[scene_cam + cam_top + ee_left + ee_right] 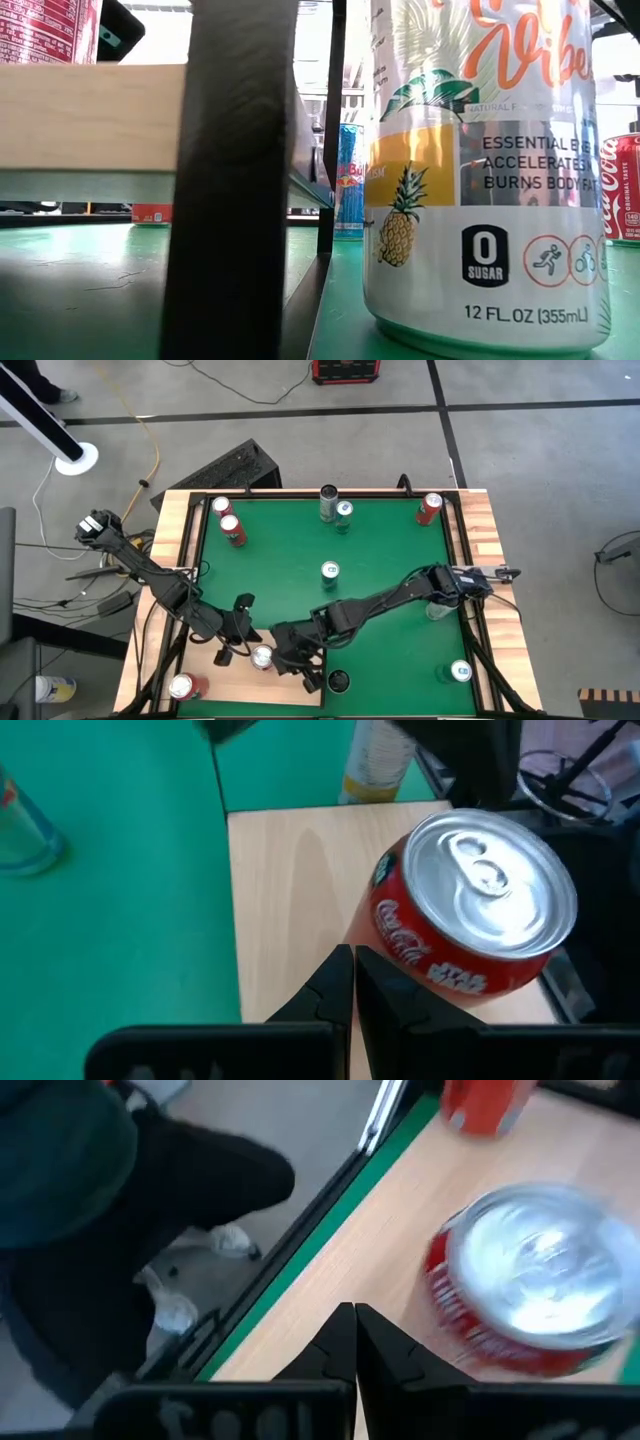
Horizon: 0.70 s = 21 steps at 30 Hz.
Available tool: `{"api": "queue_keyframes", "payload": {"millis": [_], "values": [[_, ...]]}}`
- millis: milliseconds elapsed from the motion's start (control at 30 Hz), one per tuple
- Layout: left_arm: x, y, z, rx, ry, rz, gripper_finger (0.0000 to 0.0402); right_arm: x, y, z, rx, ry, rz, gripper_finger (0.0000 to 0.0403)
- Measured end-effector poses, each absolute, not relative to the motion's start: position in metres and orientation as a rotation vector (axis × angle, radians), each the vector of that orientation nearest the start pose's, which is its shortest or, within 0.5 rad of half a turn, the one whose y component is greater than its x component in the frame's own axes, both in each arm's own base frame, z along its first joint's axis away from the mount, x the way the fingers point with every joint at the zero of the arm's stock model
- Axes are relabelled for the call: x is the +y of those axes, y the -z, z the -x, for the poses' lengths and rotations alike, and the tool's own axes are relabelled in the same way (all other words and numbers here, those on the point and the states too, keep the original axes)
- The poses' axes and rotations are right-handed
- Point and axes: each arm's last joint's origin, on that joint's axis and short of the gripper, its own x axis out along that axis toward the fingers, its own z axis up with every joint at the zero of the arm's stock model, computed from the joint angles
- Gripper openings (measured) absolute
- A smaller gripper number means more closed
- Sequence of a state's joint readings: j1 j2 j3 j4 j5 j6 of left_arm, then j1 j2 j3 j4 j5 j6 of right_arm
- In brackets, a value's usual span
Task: Place canned beverage on shelf
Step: Put the bottom left red soda can on the shelf
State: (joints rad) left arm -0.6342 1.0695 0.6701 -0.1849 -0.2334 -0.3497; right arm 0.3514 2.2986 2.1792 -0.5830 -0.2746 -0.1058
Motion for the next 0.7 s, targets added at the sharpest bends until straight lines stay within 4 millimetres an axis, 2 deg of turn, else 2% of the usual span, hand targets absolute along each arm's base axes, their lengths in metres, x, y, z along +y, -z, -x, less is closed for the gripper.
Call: {"api": "queue_keyframes", "payload": {"millis": [100, 233, 700], "values": [[-0.127, -0.242, -0.182, 0.595, 0.292, 0.095, 0.0000, 0.182, -0.269, -0.491, 0.640, -0.624, 0.114, 0.0024], [-0.130, -0.242, -0.180, 0.595, 0.307, 0.100, 0.0000, 0.177, -0.264, -0.493, 0.668, -0.604, 0.112, 0.0024], [-0.140, -0.240, -0.171, 0.630, 0.334, 0.133, 0.0000, 0.162, -0.265, -0.498, 0.666, -0.553, 0.102, 0.0024]]}}
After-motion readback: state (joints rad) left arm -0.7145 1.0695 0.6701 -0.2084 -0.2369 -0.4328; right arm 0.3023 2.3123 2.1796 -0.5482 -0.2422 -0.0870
